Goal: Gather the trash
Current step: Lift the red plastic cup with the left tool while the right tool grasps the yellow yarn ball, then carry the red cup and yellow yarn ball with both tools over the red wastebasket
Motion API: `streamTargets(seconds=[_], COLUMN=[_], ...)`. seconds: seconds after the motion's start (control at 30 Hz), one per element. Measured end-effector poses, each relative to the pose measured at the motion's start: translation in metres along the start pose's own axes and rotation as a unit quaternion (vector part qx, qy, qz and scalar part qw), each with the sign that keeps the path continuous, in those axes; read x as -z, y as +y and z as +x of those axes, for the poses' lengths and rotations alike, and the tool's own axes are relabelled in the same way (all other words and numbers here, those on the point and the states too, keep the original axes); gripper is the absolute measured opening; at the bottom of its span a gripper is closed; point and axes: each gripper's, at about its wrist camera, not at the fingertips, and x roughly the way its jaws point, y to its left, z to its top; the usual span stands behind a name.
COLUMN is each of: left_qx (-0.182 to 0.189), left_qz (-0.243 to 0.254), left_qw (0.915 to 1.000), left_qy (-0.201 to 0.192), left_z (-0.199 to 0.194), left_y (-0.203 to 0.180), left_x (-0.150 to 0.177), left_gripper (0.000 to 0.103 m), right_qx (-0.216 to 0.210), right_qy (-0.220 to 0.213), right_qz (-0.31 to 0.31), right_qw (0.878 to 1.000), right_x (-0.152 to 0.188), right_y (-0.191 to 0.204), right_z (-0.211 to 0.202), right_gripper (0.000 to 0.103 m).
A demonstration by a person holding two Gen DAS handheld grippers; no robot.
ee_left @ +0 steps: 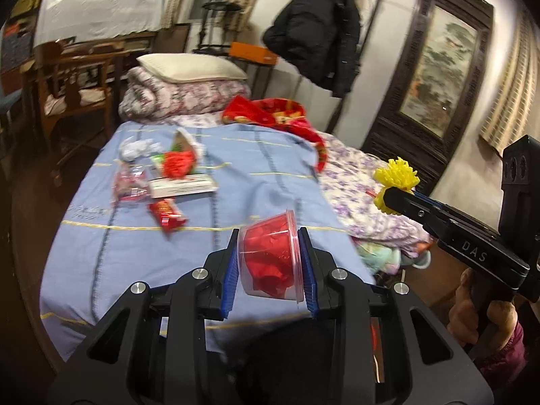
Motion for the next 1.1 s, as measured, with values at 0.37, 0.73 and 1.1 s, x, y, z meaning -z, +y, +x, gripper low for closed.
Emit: streamTargets(seconds=[0.37, 0.73, 1.1], left_qx=[0.073, 0.120, 0.110], left_qz=[0.073, 0.162, 0.188], left_qw=[0.9940, 0.9718, 0.9569], left_qy=[0.036, 0.122, 0.192], left_z=[0.004, 0.067, 0.139], left_y=[-0.116, -0.231, -0.269], left_x=[0.028, 0.063, 0.095], left_gripper=[0.033, 0.034, 0.073], right_qx=[0.043, 0.106, 0.127], right_qy=[-0.059, -0.105, -0.078], right_qz=[0.040, 0.124, 0.186], right_qw=[0.997, 0.981, 0.971], right_x=[0.047, 0.105, 0.147], right_y=[-0.073, -0.172, -0.232], right_z=[-0.097, -0.173, -0.167], right_gripper=[0.030, 0.030, 0.030])
